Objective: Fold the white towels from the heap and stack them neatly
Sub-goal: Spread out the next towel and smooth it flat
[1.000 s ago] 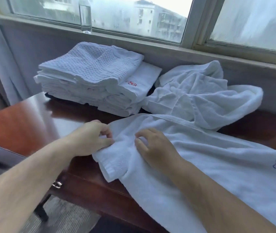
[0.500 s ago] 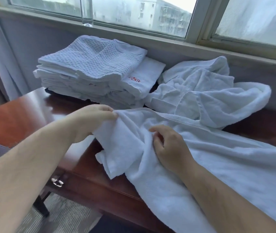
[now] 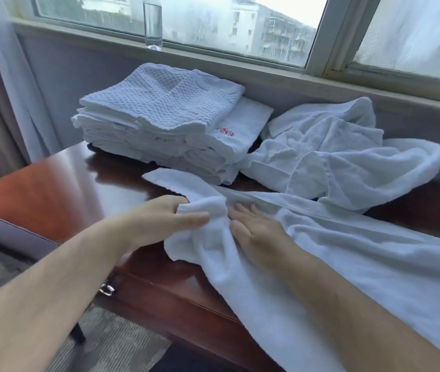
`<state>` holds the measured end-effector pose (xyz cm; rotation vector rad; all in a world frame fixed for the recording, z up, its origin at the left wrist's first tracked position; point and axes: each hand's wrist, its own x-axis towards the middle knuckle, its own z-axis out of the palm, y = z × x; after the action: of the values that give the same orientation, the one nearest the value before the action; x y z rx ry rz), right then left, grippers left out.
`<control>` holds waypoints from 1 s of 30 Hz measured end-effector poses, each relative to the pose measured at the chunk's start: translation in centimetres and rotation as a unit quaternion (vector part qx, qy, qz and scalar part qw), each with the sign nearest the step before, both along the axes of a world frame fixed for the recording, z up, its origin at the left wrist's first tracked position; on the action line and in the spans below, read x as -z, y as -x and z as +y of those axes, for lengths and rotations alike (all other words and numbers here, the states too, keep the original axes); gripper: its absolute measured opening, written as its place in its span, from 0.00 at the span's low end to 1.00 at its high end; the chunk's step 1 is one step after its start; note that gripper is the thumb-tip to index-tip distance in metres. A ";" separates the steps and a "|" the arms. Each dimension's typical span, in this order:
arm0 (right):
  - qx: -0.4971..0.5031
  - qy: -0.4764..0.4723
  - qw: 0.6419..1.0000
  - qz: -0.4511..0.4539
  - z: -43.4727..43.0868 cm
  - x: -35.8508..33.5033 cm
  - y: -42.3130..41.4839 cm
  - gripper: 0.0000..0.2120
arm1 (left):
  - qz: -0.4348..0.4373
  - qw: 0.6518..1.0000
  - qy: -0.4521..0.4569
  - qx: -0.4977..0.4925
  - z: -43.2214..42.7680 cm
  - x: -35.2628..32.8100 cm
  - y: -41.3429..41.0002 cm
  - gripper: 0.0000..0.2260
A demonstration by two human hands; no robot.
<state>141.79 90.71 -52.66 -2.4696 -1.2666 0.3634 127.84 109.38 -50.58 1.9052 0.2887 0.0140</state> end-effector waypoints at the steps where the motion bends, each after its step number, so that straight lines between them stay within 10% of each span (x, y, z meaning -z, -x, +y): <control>1: 0.004 -0.011 1.000 0.001 0.0 0.2 -0.4 0.24 | -0.014 0.997 -0.075 -0.013 -0.1 0.5 0.2 0.16; 6: -0.001 0.000 0.999 -0.036 0.5 0.5 -2.5 0.23 | -0.097 0.937 0.288 -0.171 -0.4 -1.2 -0.6 0.13; 10: 0.003 0.044 0.995 -0.091 1.5 -0.2 -3.4 0.21 | -0.074 0.910 0.363 -0.188 2.1 -4.4 0.3 0.20; 14: 0.049 -0.022 0.985 -0.165 1.9 -0.7 -1.7 0.17 | 0.050 0.970 0.021 -0.236 3.4 -3.5 2.1 0.29; 16: 0.056 -0.040 0.979 -0.190 1.8 -0.6 -0.8 0.13 | 0.129 0.925 -0.233 -0.273 3.6 -2.9 2.8 0.41; 19: 0.084 -0.048 0.983 -0.153 0.9 -1.0 -0.4 0.15 | 0.162 0.822 -0.482 -0.258 2.4 -2.7 2.9 0.33; 23: 0.134 -0.066 0.983 -0.104 -2.4 -1.7 -0.2 0.17 | -0.071 0.884 -0.455 -0.074 -2.1 -2.2 1.1 0.16; 30: 0.294 -0.026 0.942 -0.159 -14.0 -1.4 -0.4 0.11 | -0.118 0.890 -0.428 0.105 -11.8 0.9 -5.7 0.19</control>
<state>142.23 76.68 -51.30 -2.7748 -0.5609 -0.2291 133.49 97.62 -51.53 2.7740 -0.1285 0.2669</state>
